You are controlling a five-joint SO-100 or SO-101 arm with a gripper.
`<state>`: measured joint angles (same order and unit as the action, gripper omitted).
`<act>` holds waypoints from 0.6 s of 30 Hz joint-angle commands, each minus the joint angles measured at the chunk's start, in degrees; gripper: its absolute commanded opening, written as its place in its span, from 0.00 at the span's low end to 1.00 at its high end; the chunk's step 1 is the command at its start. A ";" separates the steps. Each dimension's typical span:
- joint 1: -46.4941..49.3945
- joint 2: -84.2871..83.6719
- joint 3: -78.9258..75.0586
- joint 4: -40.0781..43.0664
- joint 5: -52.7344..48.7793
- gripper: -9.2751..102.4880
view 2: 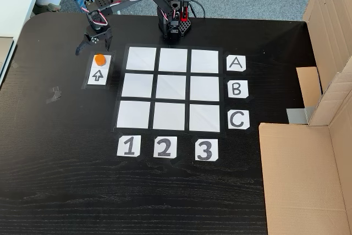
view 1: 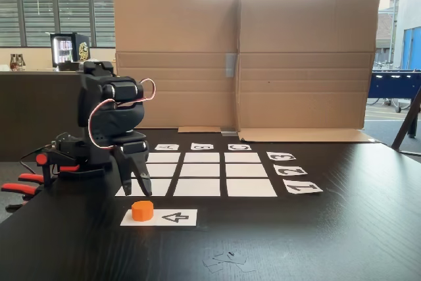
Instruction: Pick up the round, orange token and place it in the grid on square B2.
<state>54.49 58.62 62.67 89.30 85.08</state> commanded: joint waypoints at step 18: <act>-2.11 -5.89 -6.50 -2.29 3.25 0.60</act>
<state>52.65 52.47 58.18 87.80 87.80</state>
